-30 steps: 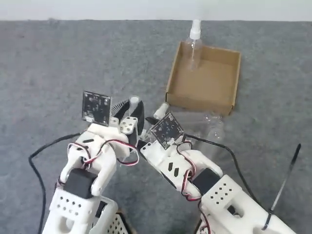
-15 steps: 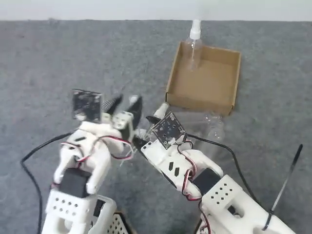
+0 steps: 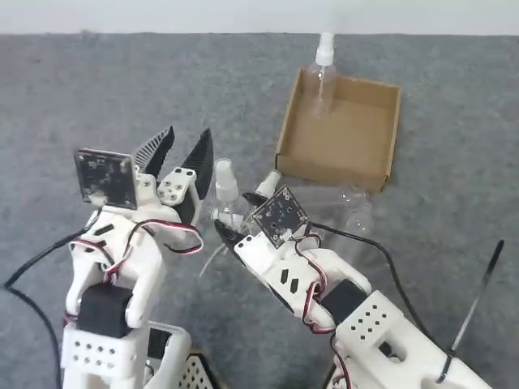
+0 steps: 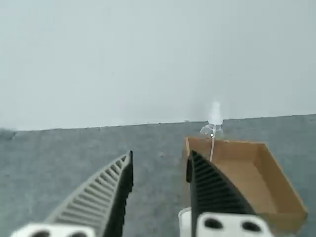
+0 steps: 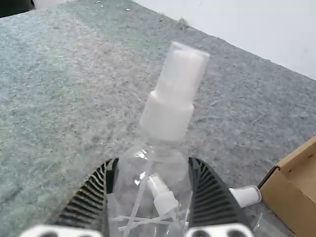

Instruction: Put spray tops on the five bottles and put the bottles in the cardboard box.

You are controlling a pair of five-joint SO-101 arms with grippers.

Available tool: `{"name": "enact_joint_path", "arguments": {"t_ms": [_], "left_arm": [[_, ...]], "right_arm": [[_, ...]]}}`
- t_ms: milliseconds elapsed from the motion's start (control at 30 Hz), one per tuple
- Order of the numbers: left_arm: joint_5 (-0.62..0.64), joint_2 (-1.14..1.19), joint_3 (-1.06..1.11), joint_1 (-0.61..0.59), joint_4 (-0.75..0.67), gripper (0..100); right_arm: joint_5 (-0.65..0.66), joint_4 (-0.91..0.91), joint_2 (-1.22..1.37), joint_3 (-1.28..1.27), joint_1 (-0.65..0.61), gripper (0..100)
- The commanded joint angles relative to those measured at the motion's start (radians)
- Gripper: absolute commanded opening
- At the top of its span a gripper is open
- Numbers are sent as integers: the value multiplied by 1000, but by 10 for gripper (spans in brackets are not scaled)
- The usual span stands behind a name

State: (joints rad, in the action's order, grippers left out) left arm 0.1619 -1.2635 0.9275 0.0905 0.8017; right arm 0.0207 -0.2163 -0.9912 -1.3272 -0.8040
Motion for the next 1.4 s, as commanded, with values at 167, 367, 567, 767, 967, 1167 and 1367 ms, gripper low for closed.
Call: {"name": "enact_joint_path", "arguments": {"t_ms": [167,367,567,767,967,1167,1367], "left_arm": [[-48,258,-10,-5,-12,165],[-64,180,-8,-5,86,164],[-66,126,8,-5,155,164],[-66,124,1,-14,115,164],[-61,124,-101,-14,196,164],[-44,123,-53,-15,184,163],[3,123,38,-15,83,163]], "right_arm": [[-12,22,-33,14,13,6],[-12,22,-35,14,13,6],[-12,21,-36,14,13,6],[-12,19,-38,14,13,6],[-12,19,-38,14,13,6],[-9,18,-39,14,15,6],[-8,19,-39,14,15,6]]}}
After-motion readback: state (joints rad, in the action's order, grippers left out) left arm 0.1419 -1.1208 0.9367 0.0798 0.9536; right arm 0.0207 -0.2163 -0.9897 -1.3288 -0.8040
